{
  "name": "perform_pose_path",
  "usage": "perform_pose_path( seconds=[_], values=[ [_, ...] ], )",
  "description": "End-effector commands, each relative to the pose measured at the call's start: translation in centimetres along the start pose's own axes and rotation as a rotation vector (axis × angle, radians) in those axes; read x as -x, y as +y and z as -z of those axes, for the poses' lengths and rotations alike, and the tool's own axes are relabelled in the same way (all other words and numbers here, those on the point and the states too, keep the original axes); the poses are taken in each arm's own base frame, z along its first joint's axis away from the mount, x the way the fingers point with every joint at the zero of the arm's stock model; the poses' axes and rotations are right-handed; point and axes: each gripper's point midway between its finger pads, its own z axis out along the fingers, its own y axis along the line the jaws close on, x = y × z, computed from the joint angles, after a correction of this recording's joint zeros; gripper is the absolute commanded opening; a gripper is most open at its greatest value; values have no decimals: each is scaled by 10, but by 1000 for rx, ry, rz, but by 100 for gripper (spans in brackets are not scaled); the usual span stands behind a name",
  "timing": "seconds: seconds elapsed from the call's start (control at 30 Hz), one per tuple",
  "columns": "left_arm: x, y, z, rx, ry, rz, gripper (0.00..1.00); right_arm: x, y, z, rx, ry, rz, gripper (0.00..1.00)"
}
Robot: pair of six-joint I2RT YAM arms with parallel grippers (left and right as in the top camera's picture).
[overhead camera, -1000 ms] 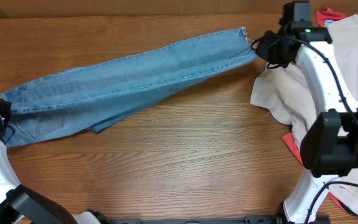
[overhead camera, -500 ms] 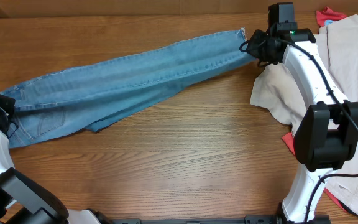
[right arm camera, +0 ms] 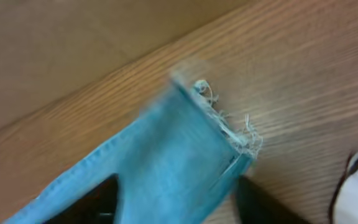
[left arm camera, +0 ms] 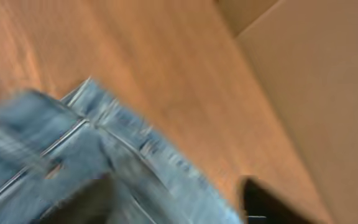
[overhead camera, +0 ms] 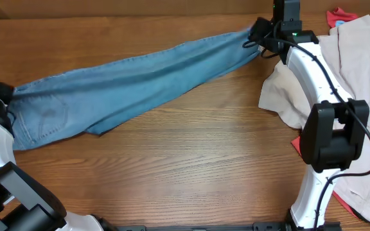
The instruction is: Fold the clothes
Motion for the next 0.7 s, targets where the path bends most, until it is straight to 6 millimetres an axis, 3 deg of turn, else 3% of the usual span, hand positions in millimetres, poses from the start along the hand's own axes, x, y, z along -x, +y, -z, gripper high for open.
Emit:
perform_pose_path(
  seconds=[0.0,0.07,0.27,0.43,0.67],
  values=[
    [3,-21,1,-90,25,-10,100,0,1,-7,-13,-3,14,92],
    [-5,-21,1,-96,58,-26,100,-3,-1,-7,-21,10,13,100],
    [-55,0,8,-27,265,-117,100,-25,-30,-3,-102,120,-11,100],
    [-100,26,25,76,461,-133,100,-38,-48,2,-145,191,-30,100],
    [-138,52,53,198,646,-95,100,-55,-40,-8,-48,273,144,100]
  ],
)
